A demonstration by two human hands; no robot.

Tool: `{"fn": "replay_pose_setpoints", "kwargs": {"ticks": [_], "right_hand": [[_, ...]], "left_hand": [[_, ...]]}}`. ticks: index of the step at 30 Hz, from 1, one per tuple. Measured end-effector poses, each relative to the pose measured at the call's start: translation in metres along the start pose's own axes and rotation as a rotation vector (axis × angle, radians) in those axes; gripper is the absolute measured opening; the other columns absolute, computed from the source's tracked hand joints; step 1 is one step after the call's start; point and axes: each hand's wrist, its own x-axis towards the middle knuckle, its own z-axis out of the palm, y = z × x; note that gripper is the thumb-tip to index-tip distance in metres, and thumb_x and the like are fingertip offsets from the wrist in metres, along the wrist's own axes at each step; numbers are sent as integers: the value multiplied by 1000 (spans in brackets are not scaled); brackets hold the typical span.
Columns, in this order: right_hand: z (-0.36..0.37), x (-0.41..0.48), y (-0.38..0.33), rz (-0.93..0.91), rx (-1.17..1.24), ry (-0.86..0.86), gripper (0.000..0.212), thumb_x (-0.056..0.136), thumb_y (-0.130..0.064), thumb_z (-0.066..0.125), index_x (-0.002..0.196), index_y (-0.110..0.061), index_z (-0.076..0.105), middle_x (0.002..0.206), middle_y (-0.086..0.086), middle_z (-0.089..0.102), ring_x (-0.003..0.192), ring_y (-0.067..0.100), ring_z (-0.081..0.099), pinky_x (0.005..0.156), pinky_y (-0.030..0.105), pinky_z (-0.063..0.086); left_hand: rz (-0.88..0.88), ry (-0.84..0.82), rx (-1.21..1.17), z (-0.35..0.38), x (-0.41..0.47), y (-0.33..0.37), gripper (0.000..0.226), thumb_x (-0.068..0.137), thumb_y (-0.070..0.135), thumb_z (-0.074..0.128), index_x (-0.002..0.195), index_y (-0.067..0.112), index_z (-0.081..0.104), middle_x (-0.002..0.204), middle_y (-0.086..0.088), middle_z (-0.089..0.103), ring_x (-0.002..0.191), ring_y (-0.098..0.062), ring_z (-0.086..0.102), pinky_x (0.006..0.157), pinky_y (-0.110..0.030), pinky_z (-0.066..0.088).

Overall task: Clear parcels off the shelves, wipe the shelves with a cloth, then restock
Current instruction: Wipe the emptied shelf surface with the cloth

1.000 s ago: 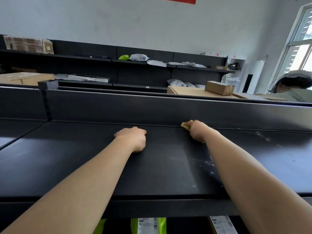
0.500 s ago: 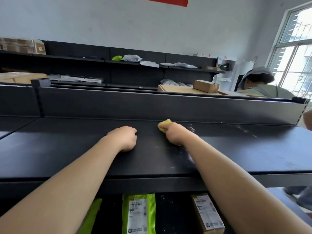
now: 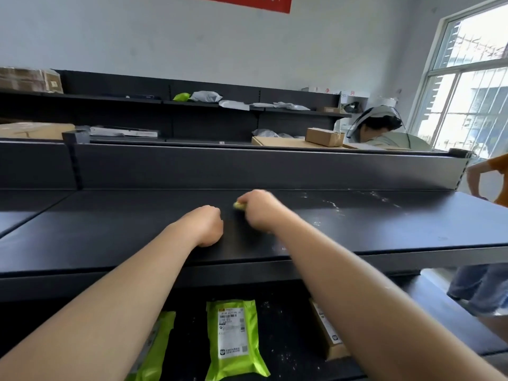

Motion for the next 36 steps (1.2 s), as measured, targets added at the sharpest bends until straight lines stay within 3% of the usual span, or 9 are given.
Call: {"fn": "replay_pose_setpoints", "kwargs": {"ticks": [3, 6, 12, 17, 22, 25, 26, 30, 36], "right_hand": [[20, -1, -25, 97, -35, -129, 29, 88, -2, 39, 100, -20, 58, 125, 13, 43, 116, 37, 43, 101, 44, 43], [17, -11, -4, 134, -107, -119, 48, 89, -1, 37, 130, -22, 51, 137, 15, 37, 126, 40, 38, 105, 46, 39], [-13, -46, 82, 332, -129, -7, 53, 91, -4, 38, 136, -28, 51, 141, 17, 40, 126, 37, 45, 106, 35, 38], [-34, -60, 77, 402, -53, 136, 45, 90, 1, 42, 128, -14, 60, 132, 14, 56, 120, 32, 52, 100, 36, 44], [-11, -54, -10, 186, 1, 107, 40, 89, -3, 45, 121, -17, 65, 124, 12, 62, 115, 33, 56, 96, 34, 47], [18, -55, -41, 156, -42, 10, 29, 84, 1, 41, 84, -19, 61, 109, 12, 49, 100, 34, 47, 86, 32, 41], [25, -56, -42, 164, -70, 3, 29, 82, 3, 39, 84, -19, 58, 109, 11, 43, 101, 33, 43, 85, 33, 40], [24, -69, -8, 186, -39, 25, 55, 87, 0, 37, 133, -27, 51, 133, 13, 39, 120, 36, 41, 101, 43, 41], [-6, -90, 85, 400, -28, 98, 56, 91, -4, 38, 138, -33, 50, 140, 16, 38, 125, 36, 44, 107, 34, 37]], "left_hand": [[41, 3, 7, -1, -8, -5, 26, 99, 24, 37, 107, 11, 57, 115, -6, 58, 97, -23, 57, 79, -33, 47], [80, -8, 3, 1, -16, -9, 24, 101, 26, 34, 103, 11, 52, 116, -6, 53, 100, -23, 54, 80, -32, 43], [120, -4, -64, 6, -26, -13, 23, 101, 18, 28, 88, 9, 45, 101, -3, 45, 88, -22, 52, 75, -32, 42], [153, -50, -51, 3, -32, -20, 24, 98, 11, 29, 97, 5, 52, 109, -5, 48, 101, -26, 55, 84, -35, 45], [157, -34, -70, 3, -35, -27, 21, 97, 13, 32, 101, 11, 53, 113, -3, 53, 101, -24, 55, 87, -35, 47], [178, -1, -61, 5, -39, -29, 22, 97, 15, 35, 94, 9, 55, 106, -7, 55, 95, -26, 57, 85, -40, 50], [180, 7, -61, 5, -40, -29, 21, 97, 15, 35, 92, 9, 55, 105, -8, 55, 95, -26, 57, 84, -40, 49], [166, 33, -89, 8, -47, -24, 22, 96, 10, 32, 76, 14, 43, 94, -2, 48, 82, -23, 52, 69, -34, 44], [191, 58, -97, 9, -49, -15, 24, 92, 4, 32, 70, 15, 37, 81, -2, 47, 70, -19, 46, 54, -28, 32]]}}
